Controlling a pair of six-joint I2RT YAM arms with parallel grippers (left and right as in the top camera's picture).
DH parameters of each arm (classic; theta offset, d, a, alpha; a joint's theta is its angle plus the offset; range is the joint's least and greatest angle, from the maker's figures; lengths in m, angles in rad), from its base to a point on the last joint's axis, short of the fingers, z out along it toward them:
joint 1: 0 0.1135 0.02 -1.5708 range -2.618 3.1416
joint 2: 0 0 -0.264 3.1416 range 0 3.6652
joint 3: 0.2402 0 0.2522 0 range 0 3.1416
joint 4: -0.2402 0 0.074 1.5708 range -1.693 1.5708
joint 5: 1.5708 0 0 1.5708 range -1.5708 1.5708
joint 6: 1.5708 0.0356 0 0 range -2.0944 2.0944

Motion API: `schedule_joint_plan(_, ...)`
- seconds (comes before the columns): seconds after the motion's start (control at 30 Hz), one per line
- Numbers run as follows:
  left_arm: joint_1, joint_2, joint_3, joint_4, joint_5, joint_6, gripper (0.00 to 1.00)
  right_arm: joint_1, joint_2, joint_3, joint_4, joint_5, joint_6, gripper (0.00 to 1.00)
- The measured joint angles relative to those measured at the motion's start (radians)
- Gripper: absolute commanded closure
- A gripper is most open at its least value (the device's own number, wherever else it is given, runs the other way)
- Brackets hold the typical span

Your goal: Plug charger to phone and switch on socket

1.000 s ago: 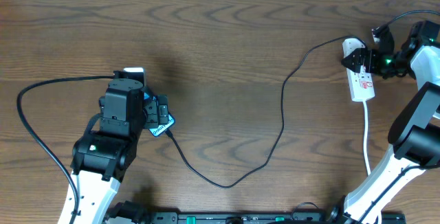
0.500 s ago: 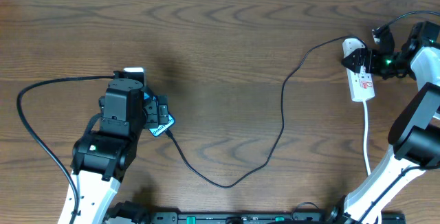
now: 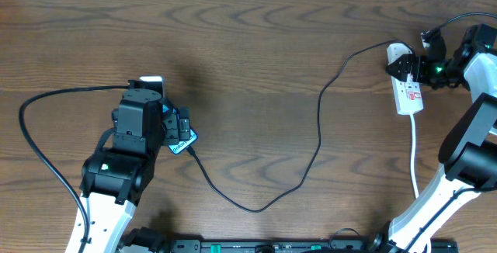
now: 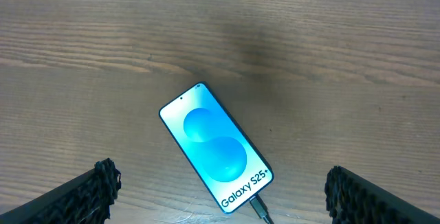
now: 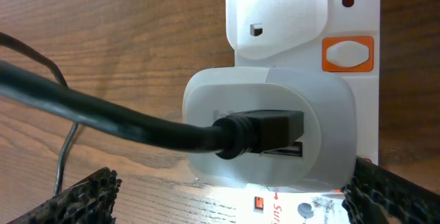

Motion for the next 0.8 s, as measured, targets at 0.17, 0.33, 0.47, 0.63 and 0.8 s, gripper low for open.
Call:
schedule_joint_plan(0.17, 0.0, 0.0, 0.0, 0.0, 0.0, 0.0, 0.02, 0.0, -0.003, -0.01, 0.012, 0.0, 0.005, 0.01)
schedule_joint_plan(0.33, 0.0, 0.0, 0.0, 0.0, 0.0, 0.0, 0.03, 0.0, -0.01, -0.027, 0.034, -0.004, 0.016, 0.01)
schedule_joint_plan(0.47, 0.0, 0.0, 0.0, 0.0, 0.0, 0.0, 0.03, 0.0, -0.013, -0.032, 0.04, -0.005, 0.024, 0.01)
schedule_joint_plan(0.63, 0.0, 0.0, 0.0, 0.0, 0.0, 0.0, 0.03, 0.0, -0.013, -0.033, 0.042, -0.005, 0.027, 0.01)
schedule_joint_plan(0.8, 0.0, 0.0, 0.0, 0.0, 0.0, 0.0, 0.03, 0.0, -0.013, -0.035, 0.051, -0.004, 0.054, 0.01)
